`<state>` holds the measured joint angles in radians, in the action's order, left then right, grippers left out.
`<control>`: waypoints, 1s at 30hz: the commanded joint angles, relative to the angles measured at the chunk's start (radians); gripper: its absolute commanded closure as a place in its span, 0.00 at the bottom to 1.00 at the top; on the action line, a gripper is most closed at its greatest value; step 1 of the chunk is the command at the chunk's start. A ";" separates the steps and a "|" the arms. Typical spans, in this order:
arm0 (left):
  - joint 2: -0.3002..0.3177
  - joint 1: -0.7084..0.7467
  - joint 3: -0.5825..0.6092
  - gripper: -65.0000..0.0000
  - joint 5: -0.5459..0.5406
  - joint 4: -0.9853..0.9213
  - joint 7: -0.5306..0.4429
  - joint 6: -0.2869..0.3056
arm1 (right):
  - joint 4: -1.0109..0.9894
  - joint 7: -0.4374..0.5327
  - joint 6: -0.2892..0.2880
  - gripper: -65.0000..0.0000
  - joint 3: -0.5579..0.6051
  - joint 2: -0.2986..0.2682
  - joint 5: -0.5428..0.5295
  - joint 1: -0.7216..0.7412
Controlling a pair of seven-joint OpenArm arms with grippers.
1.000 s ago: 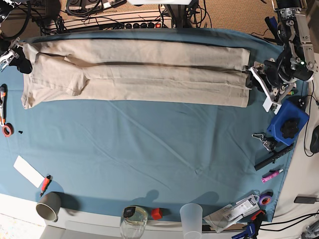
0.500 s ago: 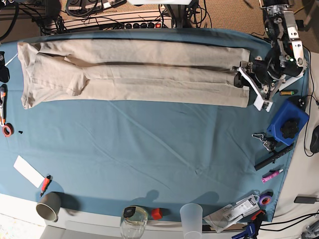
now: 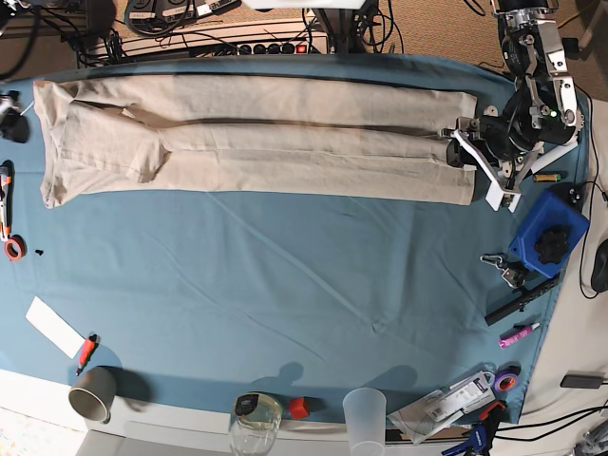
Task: Fold the T-shirt properly
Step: 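Grasp the folded strip's end with the left gripper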
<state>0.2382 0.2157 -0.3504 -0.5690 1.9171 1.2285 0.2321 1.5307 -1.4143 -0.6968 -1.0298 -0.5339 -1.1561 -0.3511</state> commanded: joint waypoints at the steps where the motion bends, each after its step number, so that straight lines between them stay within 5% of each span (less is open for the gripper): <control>1: 0.008 -0.007 -0.005 0.58 -0.014 0.014 -0.015 0.001 | 0.012 0.018 -0.001 0.80 0.010 -0.018 -0.014 0.000; 14: -0.014 0.053 -0.005 0.58 -0.014 -0.002 -0.047 0.001 | 0.012 0.018 -0.001 0.80 0.095 0.074 0.172 0.000; 21: -0.064 0.047 0.004 0.58 -0.031 -0.175 -0.040 0.040 | 0.012 0.031 -0.001 0.80 0.095 0.080 0.197 -0.001; 24: -0.063 0.048 0.008 0.67 -0.040 -0.217 -0.004 0.037 | 0.012 0.031 -0.001 0.80 0.095 0.080 0.204 -0.001; 30: -0.063 0.048 0.007 1.00 -0.067 -0.195 0.063 0.001 | 0.012 0.032 -0.001 0.80 0.095 0.079 0.211 -0.001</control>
<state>0.1875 0.2321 -0.3637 -0.6941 1.7397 1.1343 0.2367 1.5303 -1.3983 -0.6968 -0.9283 -0.4286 -0.9344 -0.3519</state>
